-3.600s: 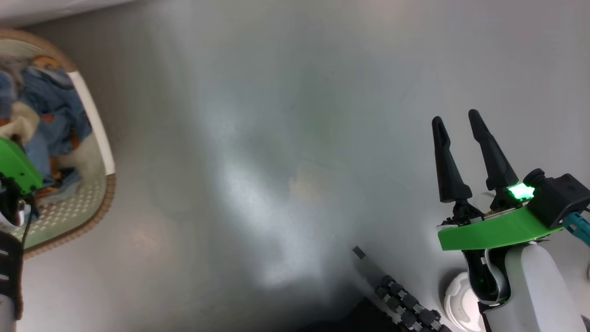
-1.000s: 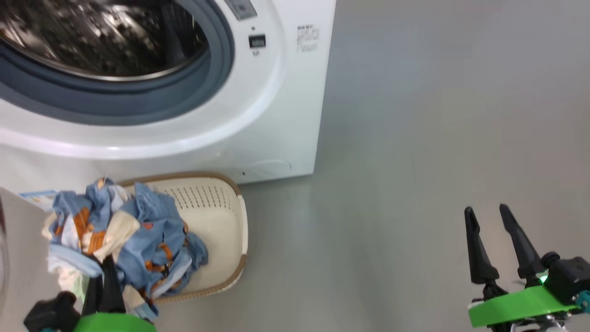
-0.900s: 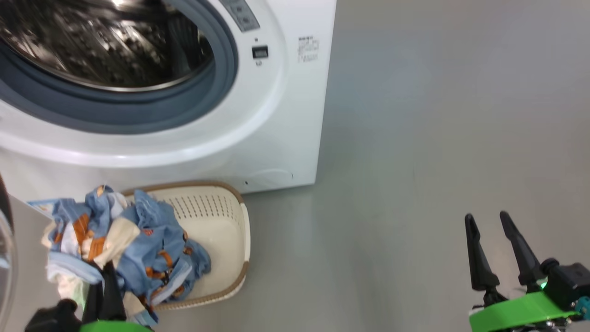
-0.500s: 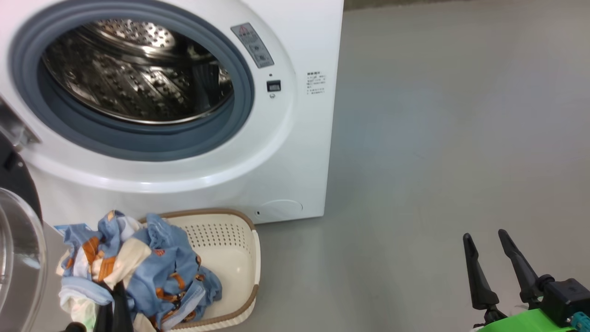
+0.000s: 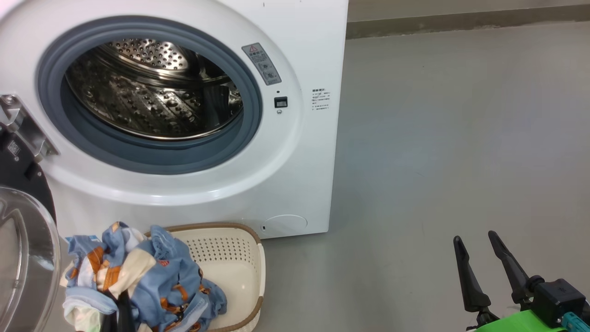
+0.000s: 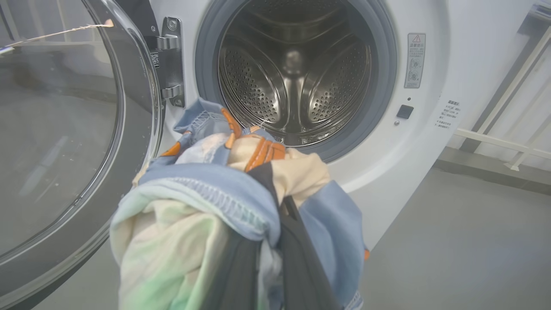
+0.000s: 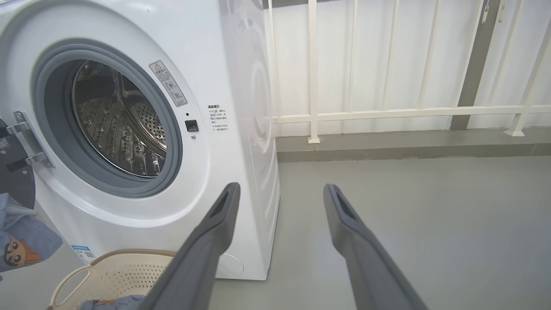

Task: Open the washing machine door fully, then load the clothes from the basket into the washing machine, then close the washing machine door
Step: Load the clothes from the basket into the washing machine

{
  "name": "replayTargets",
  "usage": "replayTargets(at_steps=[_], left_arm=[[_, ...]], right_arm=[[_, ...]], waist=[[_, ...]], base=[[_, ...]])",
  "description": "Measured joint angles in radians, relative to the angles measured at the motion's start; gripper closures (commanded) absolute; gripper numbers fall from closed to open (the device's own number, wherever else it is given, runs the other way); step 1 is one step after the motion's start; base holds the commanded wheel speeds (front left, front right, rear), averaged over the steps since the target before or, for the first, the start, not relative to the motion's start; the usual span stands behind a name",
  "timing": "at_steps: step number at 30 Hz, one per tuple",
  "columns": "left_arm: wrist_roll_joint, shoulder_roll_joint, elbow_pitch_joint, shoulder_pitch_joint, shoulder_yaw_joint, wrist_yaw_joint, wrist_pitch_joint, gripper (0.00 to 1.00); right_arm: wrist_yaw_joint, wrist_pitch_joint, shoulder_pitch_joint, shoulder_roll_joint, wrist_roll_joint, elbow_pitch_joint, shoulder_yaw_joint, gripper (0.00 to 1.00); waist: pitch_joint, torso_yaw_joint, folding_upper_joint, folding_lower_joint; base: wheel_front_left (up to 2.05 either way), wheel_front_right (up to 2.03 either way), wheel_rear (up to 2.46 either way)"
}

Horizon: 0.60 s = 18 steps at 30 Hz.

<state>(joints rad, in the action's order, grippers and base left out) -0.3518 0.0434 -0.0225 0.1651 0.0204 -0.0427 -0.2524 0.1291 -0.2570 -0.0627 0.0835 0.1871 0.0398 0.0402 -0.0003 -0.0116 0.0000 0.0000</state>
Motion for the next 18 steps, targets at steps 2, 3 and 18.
replayTargets(at_steps=[2,3,18], left_arm=[[0.0,0.0,0.002,0.0,0.0,0.003,0.0,1.0],[0.0,0.0,0.002,0.0,-0.001,0.003,0.0,1.0],[0.005,0.0,-0.04,-0.136,0.014,0.039,0.0,1.0]], right_arm=[[0.0,0.0,0.0,0.0,0.0,0.0,-0.001,0.0],[0.0,0.0,0.0,0.001,0.0,0.0,-0.002,0.0],[0.0,0.0,0.005,-0.005,0.007,-0.001,-0.018,0.0]], waist=[[0.0,0.0,0.0,0.0],[0.001,0.0,0.0,0.0],[0.063,-0.023,0.0,0.0]], base=[[0.0,0.0,0.0],[0.0,0.0,0.0],[0.0,0.0,0.0]])
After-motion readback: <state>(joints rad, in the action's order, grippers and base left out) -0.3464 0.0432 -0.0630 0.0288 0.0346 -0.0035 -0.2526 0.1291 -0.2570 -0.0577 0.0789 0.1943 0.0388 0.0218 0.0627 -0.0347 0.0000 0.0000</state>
